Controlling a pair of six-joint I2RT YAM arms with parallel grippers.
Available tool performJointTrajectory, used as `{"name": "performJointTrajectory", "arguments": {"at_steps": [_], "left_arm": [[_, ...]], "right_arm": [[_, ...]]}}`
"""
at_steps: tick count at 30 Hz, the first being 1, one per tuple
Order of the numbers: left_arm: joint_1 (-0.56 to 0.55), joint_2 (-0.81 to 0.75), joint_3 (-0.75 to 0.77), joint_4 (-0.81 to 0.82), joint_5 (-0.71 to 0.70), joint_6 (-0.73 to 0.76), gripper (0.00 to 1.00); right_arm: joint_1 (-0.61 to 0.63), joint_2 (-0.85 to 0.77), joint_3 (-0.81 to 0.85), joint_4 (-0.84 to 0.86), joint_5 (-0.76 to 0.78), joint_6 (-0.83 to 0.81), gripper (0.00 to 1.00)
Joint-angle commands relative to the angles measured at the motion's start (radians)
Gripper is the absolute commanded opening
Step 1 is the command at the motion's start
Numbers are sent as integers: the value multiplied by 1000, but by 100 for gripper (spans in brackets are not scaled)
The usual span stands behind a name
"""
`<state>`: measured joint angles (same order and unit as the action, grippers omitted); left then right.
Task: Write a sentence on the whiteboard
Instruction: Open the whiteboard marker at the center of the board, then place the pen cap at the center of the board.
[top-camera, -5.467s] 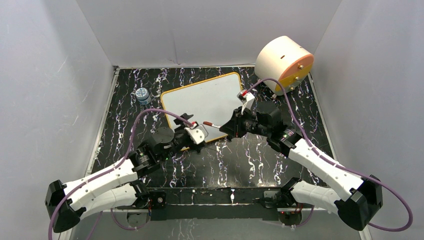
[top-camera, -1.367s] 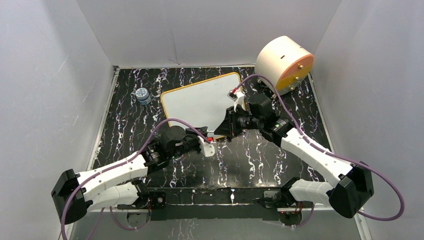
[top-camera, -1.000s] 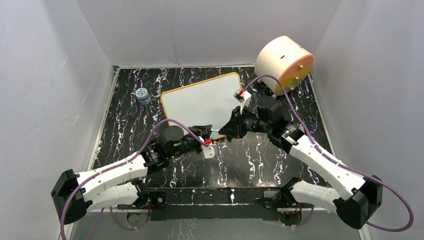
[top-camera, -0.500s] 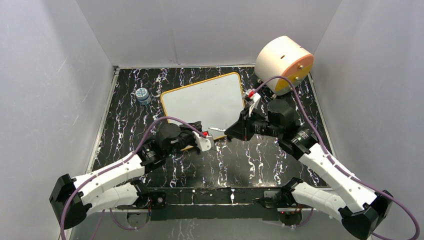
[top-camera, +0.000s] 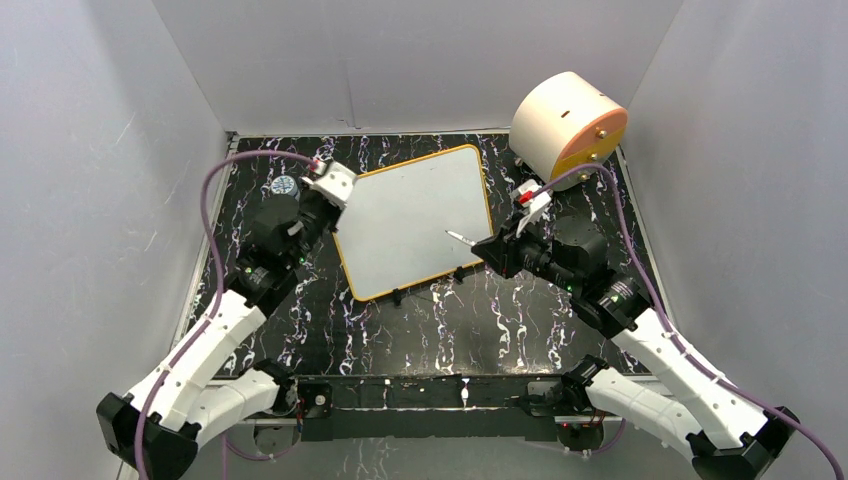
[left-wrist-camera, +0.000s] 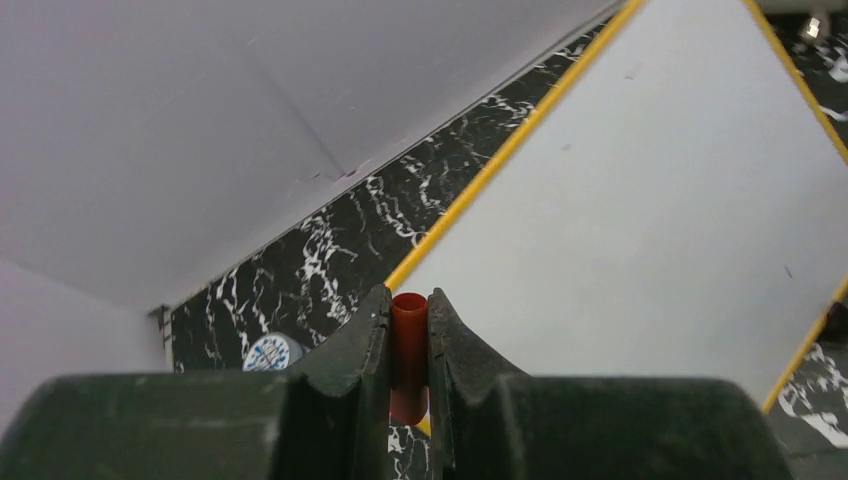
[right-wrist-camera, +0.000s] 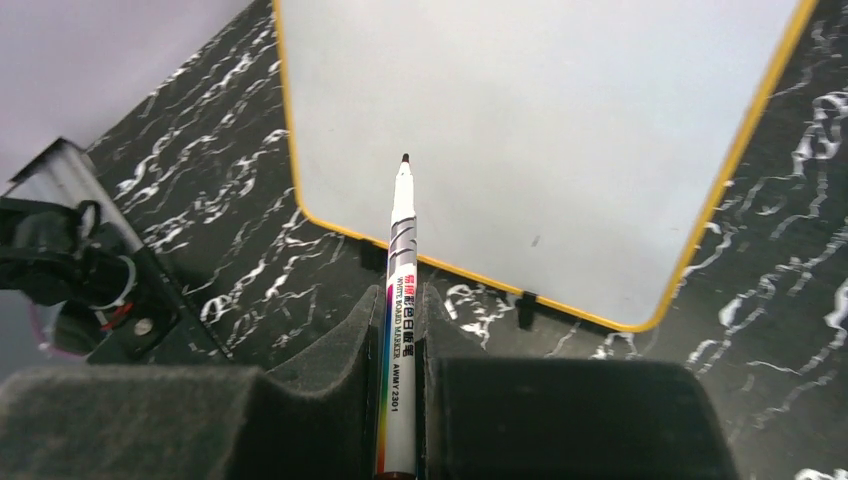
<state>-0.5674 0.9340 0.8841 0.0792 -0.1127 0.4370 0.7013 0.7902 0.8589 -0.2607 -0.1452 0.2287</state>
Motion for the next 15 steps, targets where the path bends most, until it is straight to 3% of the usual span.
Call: {"name": "performJointTrajectory", "arguments": {"at_steps": [1,8,15], "left_arm": [[144,0,72,-73,-19,-221,0],[366,105,151,-204,47,-398,0],[556,210,160,-282,217,-544,0]], "right_arm": [[-2,-46,-15,60,135,-64,0],[-1,-100,-50,61,241,-110,0],[0,-121,-60,42,285,-135,0]]}}
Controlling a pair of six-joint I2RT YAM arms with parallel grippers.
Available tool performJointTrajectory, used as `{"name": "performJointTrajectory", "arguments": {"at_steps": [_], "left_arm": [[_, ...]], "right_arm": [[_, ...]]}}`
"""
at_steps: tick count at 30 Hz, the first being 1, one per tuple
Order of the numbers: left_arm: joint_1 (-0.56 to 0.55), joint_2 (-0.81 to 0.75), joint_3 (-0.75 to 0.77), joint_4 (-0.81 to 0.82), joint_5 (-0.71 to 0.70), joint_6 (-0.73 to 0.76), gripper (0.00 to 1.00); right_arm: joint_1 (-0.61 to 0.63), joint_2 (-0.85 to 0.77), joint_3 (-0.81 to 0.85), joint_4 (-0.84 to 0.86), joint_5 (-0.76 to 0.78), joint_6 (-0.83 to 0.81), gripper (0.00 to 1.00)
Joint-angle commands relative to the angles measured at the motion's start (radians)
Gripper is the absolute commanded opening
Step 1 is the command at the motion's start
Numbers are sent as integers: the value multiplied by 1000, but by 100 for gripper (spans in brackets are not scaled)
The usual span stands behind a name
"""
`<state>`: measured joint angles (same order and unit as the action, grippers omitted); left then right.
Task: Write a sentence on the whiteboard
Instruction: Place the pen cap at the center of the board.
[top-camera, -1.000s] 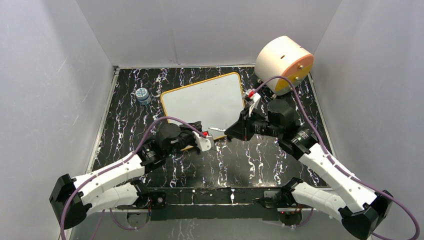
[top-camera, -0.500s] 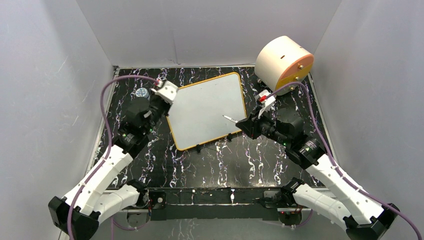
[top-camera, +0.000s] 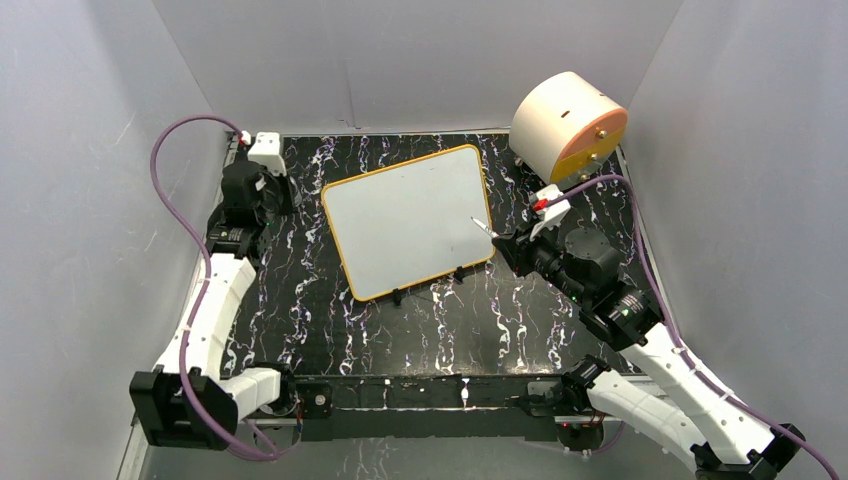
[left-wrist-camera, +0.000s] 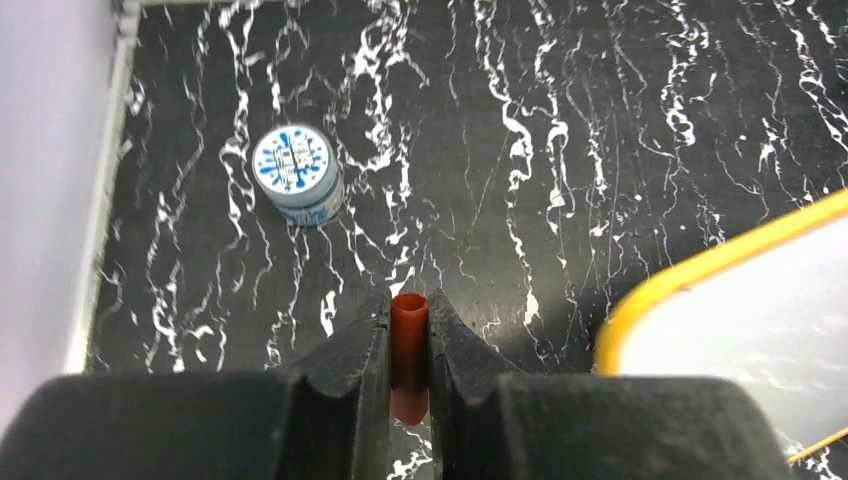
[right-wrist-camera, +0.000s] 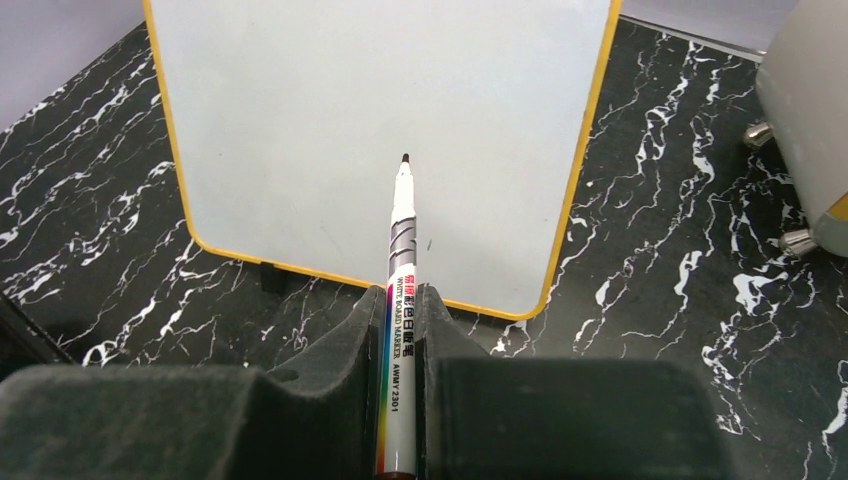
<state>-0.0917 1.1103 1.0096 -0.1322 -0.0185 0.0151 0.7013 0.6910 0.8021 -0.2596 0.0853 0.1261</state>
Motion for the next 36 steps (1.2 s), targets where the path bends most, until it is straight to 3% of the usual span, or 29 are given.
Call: {"name": "performJointTrajectory", "arguments": {"at_steps": [1,5,9,21,32,36], "left_arm": [[117,51,25,-74,159,-138,0],[187,128,10,-99,211,-174,0],[211,222,32,-148,171,-160,0],[223,457,32,-124,103,-136,0],[224,623,77,-145,99,-129,7],[224,626,73,-146,101,-130,19]], "right_arm": [[-1,-23,-3,38,57,-33,0],[-1,-27,-7,36,65,-46,0],[-1,-33,-12,31,84,-57,0],[-1,-51,-44,23,120,-65,0],[-1,-66,-50,25,129,-67,0],[-1,-66,-52,24,134,-67,0]]}}
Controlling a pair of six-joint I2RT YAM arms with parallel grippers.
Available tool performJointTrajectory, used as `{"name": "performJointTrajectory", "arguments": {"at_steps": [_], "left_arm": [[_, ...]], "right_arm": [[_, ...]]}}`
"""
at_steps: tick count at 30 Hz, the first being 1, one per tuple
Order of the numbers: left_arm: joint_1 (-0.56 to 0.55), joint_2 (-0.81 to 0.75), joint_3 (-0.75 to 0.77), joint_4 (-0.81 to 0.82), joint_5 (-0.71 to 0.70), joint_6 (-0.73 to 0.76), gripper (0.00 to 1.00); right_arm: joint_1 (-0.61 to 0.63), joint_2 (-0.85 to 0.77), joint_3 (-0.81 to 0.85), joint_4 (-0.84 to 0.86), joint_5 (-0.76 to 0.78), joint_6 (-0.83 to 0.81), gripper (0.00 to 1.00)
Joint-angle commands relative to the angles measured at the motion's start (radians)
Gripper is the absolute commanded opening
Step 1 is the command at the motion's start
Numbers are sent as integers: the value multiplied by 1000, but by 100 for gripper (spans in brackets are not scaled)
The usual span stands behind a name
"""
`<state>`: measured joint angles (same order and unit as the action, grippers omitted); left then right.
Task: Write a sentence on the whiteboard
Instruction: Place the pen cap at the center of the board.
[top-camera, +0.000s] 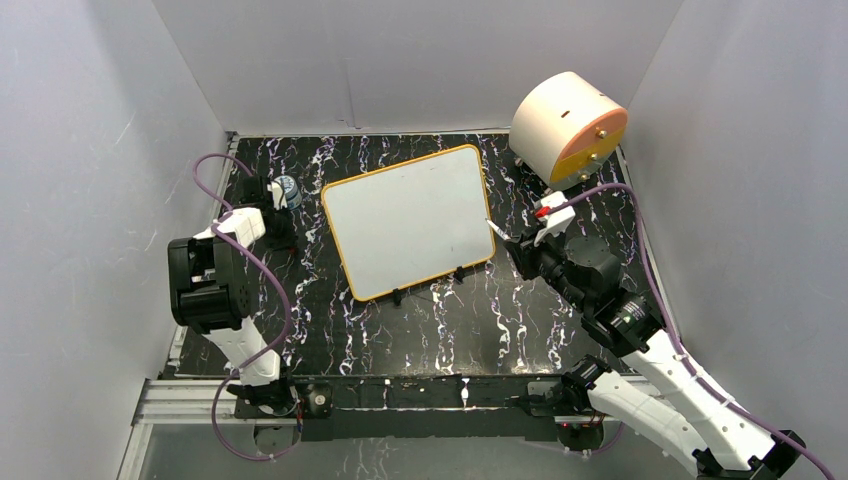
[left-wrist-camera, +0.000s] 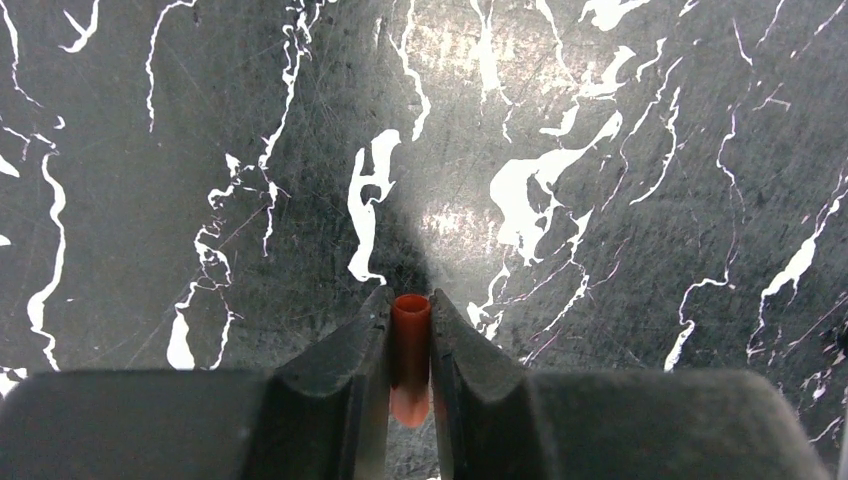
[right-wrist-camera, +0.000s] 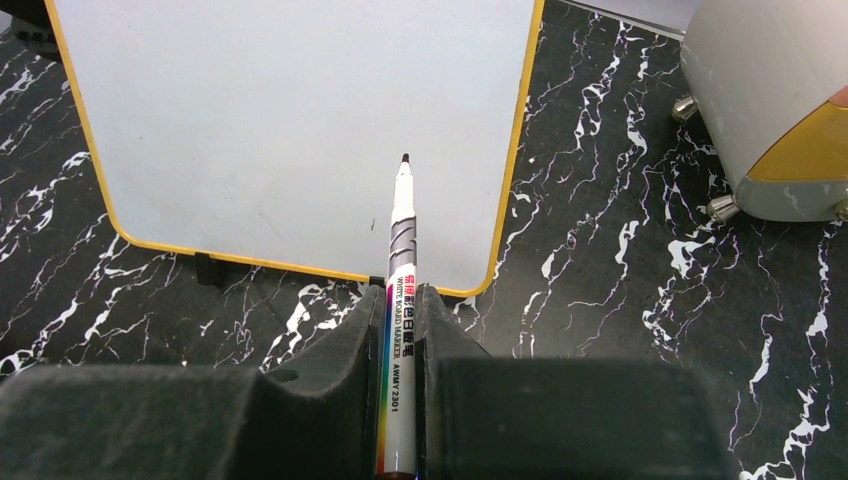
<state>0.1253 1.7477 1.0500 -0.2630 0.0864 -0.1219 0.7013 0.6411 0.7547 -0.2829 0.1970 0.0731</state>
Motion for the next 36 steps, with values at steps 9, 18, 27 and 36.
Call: {"name": "performJointTrajectory", "arguments": {"at_steps": [9,18,27,36], "left_arm": [[7,-12,25,-18,-21,20,35],[9,-257,-13,28,24,10,75],[27,-497,-95,171,216,-54,86],[82,-548,-138,377,562,-212,87]], "right_arm": [[-1,-8,0,42,17,-14,0],[-1,-20,-3,41,14,-18,0],[-1,-9,-5,54,2,-19,0],[-1,-8,-5,57,-3,-19,0]]}}
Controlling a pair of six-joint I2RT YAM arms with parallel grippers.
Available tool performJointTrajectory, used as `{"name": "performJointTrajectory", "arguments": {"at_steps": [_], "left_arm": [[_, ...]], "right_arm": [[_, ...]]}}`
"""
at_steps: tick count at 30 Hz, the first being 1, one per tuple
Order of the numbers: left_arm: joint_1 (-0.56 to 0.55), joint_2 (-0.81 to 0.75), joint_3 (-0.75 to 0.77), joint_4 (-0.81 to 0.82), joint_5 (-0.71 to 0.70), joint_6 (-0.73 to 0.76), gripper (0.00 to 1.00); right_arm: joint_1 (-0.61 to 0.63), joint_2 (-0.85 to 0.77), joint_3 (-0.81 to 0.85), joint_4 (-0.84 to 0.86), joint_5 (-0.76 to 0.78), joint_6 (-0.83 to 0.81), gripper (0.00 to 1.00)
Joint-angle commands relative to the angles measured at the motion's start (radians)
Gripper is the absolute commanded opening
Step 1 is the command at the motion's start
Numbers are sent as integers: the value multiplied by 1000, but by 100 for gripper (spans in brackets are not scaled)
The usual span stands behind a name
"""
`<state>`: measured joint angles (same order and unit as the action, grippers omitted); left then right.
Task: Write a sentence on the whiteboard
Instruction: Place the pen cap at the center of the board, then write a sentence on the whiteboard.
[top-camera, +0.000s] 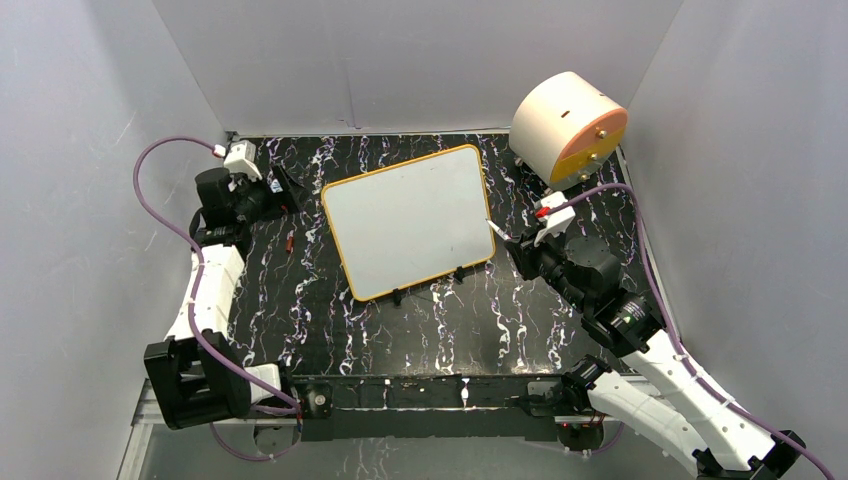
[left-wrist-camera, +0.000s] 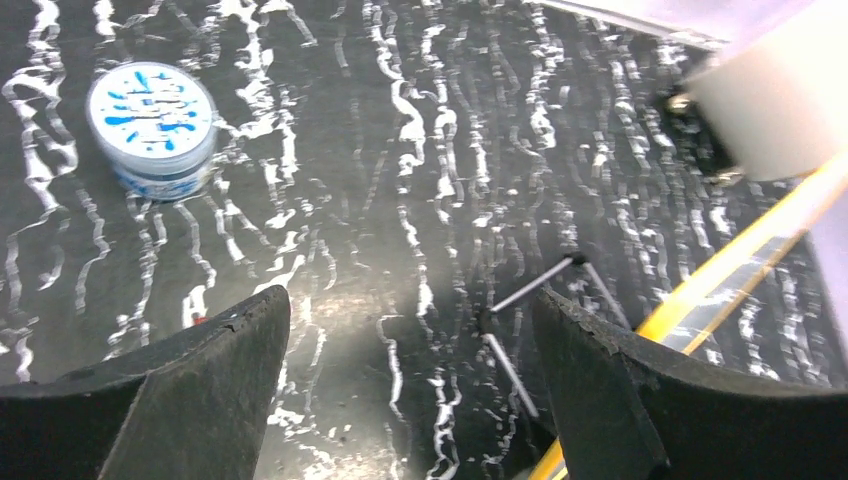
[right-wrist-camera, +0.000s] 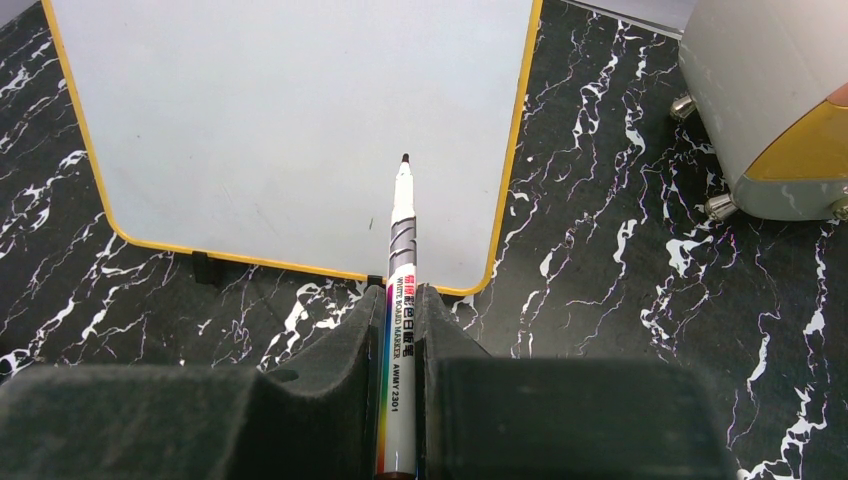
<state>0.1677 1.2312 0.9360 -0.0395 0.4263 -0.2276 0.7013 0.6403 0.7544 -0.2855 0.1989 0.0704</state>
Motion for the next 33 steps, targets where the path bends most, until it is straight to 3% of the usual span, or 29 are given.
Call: {"name": "performJointTrajectory", "arguments": {"at_steps": [1,15,28,33], "left_arm": [[51,-35,-38,203,271,-141,87],[71,69,-94,612,655,-388,77],[-5,217,-15,650,761,-396,57],[-19,235,-14,676,788,-406,41]], "right_arm": [[-1,-7,-4,60,-2,-17,0],[0,2,5,60,-16,-31,0],[-1,32,18,72,-67,-47,0],[0,33,19,78,-87,-47,0]]}}
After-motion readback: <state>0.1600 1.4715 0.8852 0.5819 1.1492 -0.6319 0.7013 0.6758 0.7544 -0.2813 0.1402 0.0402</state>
